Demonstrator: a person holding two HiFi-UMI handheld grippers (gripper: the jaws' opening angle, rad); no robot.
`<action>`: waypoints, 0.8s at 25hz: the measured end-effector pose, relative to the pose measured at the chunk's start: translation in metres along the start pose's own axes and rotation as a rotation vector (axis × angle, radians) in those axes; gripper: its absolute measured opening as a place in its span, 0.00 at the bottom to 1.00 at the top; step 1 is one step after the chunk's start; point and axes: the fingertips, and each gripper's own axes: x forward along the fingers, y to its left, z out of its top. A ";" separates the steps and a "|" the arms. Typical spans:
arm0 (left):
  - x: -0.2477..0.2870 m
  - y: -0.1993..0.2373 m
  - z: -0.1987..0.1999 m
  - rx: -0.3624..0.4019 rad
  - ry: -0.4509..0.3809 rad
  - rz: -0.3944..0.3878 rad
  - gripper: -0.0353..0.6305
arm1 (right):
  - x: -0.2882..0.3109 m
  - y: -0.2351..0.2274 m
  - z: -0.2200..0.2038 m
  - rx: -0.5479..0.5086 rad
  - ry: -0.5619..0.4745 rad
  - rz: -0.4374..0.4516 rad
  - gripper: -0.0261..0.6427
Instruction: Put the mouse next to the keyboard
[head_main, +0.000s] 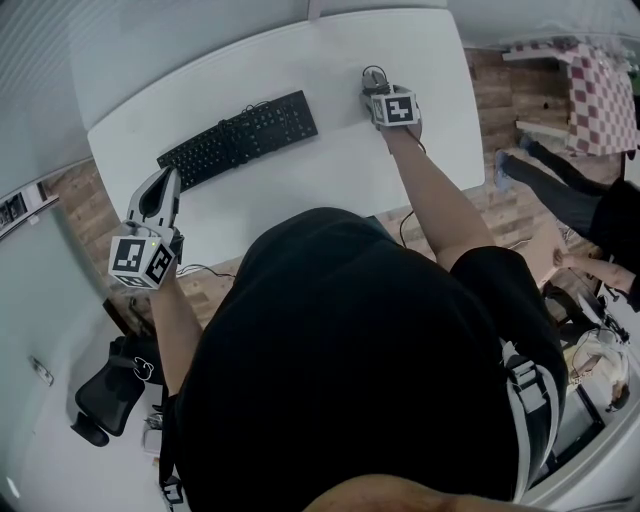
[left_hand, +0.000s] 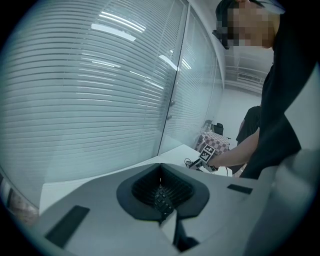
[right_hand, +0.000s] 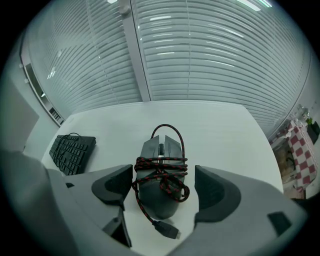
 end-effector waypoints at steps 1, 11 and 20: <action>-0.001 -0.001 -0.001 -0.001 0.002 -0.001 0.09 | -0.002 -0.001 0.000 0.001 -0.003 -0.001 0.62; -0.014 -0.015 -0.001 0.013 -0.013 -0.011 0.09 | -0.036 -0.001 0.002 0.012 -0.066 0.006 0.62; -0.019 -0.029 0.004 0.032 -0.037 -0.031 0.09 | -0.073 -0.004 -0.001 0.017 -0.130 -0.004 0.62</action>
